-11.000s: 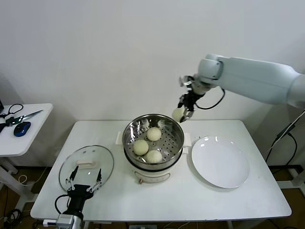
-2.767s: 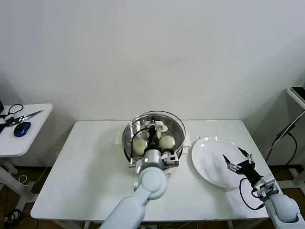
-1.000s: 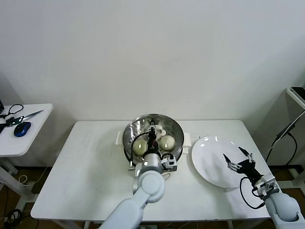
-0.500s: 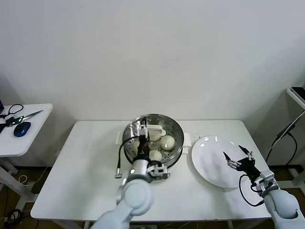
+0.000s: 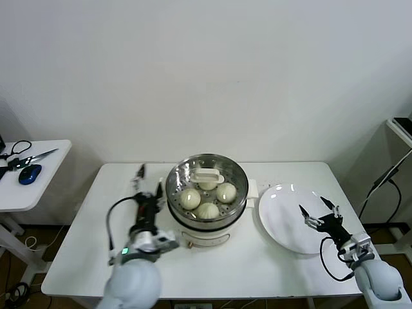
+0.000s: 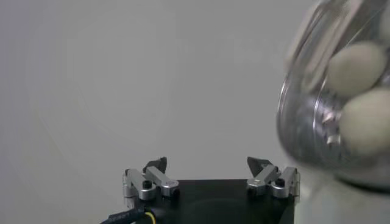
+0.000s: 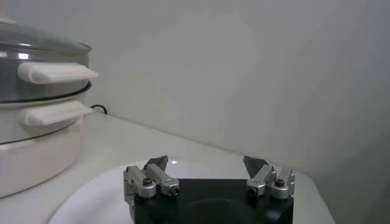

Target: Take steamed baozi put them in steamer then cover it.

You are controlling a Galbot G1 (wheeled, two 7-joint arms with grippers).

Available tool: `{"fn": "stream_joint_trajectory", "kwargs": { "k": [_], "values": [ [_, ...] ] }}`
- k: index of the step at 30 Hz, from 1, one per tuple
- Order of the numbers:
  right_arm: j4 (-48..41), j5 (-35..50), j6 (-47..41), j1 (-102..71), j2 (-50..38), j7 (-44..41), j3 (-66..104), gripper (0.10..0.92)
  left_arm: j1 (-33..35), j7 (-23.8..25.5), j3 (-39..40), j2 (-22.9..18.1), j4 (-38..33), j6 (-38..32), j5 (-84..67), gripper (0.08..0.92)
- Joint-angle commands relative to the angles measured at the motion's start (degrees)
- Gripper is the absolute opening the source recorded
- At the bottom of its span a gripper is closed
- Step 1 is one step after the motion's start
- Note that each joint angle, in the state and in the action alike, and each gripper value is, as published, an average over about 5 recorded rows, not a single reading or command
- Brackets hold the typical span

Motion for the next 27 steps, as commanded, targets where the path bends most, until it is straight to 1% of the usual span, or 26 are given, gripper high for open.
{"fn": "stream_joint_trajectory", "kwargs": {
  "k": [1, 6, 8, 11, 19, 27],
  "values": [
    [2.6, 0.9, 1.0, -2.9, 1.9, 0.1, 0.8, 0.823, 18.4, -11.8, -29.4, -3.7, -0.6, -40.9, -49.3, 0.823],
    [4.0, 1.5, 3.2, -4.4, 3.2, 0.3, 1.1, 0.823, 20.2, -8.7, -33.1, -8.0, 8.1, -47.8, -62.3, 0.823],
    [4.3, 1.9, 3.7, -4.9, 3.8, 0.4, 1.2, 0.823, 20.2, -7.6, -33.5, -8.8, 11.1, -49.9, -64.7, 0.823],
    [4.6, 1.9, 4.2, -5.6, 4.3, 0.3, 1.3, 0.823, 20.2, -6.5, -33.3, -9.3, 13.5, -51.6, -65.7, 0.823],
    [4.9, 1.7, 4.5, -6.2, 4.9, 0.3, 2.1, 0.823, 20.1, -4.0, -33.2, -9.8, 13.3, -51.3, -64.2, 0.823],
    [4.9, 1.2, 4.8, -6.8, 4.8, 0.3, 2.9, 0.823, 19.9, -3.6, -33.2, -10.2, 12.9, -50.7, -63.8, 0.823]
  ]
}}
